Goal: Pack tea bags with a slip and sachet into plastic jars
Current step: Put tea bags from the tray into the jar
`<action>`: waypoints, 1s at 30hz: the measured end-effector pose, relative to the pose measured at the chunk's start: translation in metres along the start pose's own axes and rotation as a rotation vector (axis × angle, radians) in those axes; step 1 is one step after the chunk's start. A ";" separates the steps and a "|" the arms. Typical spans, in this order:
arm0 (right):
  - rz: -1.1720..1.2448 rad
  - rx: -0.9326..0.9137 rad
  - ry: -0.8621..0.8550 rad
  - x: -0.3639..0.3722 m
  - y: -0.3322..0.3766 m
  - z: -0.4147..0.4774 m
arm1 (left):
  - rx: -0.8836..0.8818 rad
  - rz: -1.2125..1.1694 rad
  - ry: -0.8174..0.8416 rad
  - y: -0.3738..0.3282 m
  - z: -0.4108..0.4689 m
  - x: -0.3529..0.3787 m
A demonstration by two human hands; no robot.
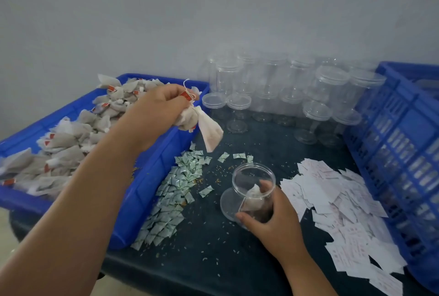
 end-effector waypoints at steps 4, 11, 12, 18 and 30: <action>-0.010 -0.009 -0.001 -0.002 0.000 0.000 | -0.002 -0.143 0.172 -0.015 -0.026 0.027; -0.032 -0.016 0.016 -0.002 -0.002 -0.001 | 0.103 0.089 0.314 -0.007 -0.049 0.074; -0.035 -0.026 0.006 -0.002 -0.001 -0.002 | 0.126 0.123 0.331 -0.006 -0.050 0.076; -0.013 -0.002 -0.052 -0.001 -0.002 0.000 | 0.078 0.198 0.499 0.006 -0.051 0.080; 0.021 0.017 -0.053 -0.002 -0.002 0.001 | 0.063 0.176 0.543 0.008 -0.052 0.082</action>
Point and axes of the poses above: each hand's wrist, its own z-axis towards the middle knuckle, its own x-axis out of the palm, y = z × x, the point moved 1 cm from there along z, towards the middle knuckle, and after that the axes turned 15 degrees about -y, right-handed, at the moved point
